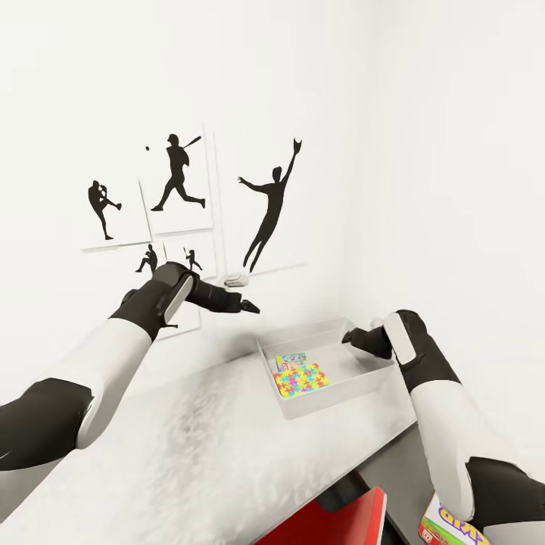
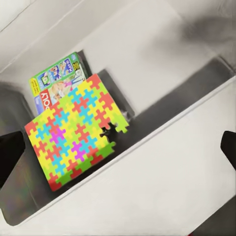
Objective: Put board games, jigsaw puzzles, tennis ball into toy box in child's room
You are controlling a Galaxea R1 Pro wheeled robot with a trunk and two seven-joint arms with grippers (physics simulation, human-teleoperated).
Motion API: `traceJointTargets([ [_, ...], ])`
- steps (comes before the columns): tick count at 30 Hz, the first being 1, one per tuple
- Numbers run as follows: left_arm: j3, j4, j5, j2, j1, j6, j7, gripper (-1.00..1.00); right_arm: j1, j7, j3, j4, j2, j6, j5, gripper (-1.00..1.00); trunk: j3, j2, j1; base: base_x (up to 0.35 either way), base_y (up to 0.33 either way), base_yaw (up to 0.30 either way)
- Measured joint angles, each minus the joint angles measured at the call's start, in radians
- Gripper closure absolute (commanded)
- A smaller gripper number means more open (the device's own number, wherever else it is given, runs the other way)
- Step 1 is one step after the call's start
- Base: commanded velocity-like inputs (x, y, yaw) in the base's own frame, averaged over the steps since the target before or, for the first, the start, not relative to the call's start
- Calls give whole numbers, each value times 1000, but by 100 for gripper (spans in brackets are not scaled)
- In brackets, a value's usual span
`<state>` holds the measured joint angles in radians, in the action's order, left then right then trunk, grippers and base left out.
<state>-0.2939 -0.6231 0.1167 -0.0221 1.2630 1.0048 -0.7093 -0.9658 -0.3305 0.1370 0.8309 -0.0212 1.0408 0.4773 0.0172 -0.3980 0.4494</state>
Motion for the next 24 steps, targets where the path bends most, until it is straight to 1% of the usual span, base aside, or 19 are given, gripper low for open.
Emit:
traceJointTargets([
  [1,2,11,2,3,0,0,30,-100,0,-6,0,-7,10,0,0,-100,0,0,0,0,0,0],
  [3,4,25,4,10,0,0,54,-100,0,-11,0,-13,18,-1,-2,-100,0,0,0,0,0,0],
  [4,3,42,4,22,0,-6,71,-100,0,-14,-1,-16,25,-1,-1,-100,0,0,0,0,0,0],
  [5,5,60,4,40,0,-19,86,-100,0,-18,-2,-19,31,-1,-2,-100,0,0,0,0,0,0],
  [6,6,70,2,50,0,-27,94,-100,0,-19,-2,-20,35,-1,-2,-100,0,0,0,0,0,0],
  [8,8,115,1,76,0,-62,135,-100,0,-22,-2,-22,47,-1,-3,-100,0,0,0,0,0,0],
  [11,11,169,3,94,0,-92,201,-100,0,-24,-3,-23,54,-1,-3,-100,0,0,0,0,0,0],
  [12,12,187,5,105,0,-108,227,-100,0,-24,-3,-23,55,-1,-3,-100,0,0,0,0,0,0],
  [13,13,197,5,112,0,-119,239,-100,0,-24,-3,-24,55,-1,-3,-100,0,0,0,0,0,0],
  [14,13,217,6,124,0,-139,259,-100,0,-24,-3,-24,56,-1,-3,-100,0,0,0,0,0,0],
  [16,15,249,6,138,0,-164,283,-100,0,-24,-4,-25,61,-1,-3,-100,0,0,0,0,0,0],
  [19,15,283,7,148,-1,-187,306,-100,0,-24,-4,-26,71,-1,-2,-100,0,0,0,0,0,0],
  [24,16,300,7,151,-3,-198,340,-100,0,-24,-4,-26,82,-7,-5,-100,0,0,0,0,0,0],
])
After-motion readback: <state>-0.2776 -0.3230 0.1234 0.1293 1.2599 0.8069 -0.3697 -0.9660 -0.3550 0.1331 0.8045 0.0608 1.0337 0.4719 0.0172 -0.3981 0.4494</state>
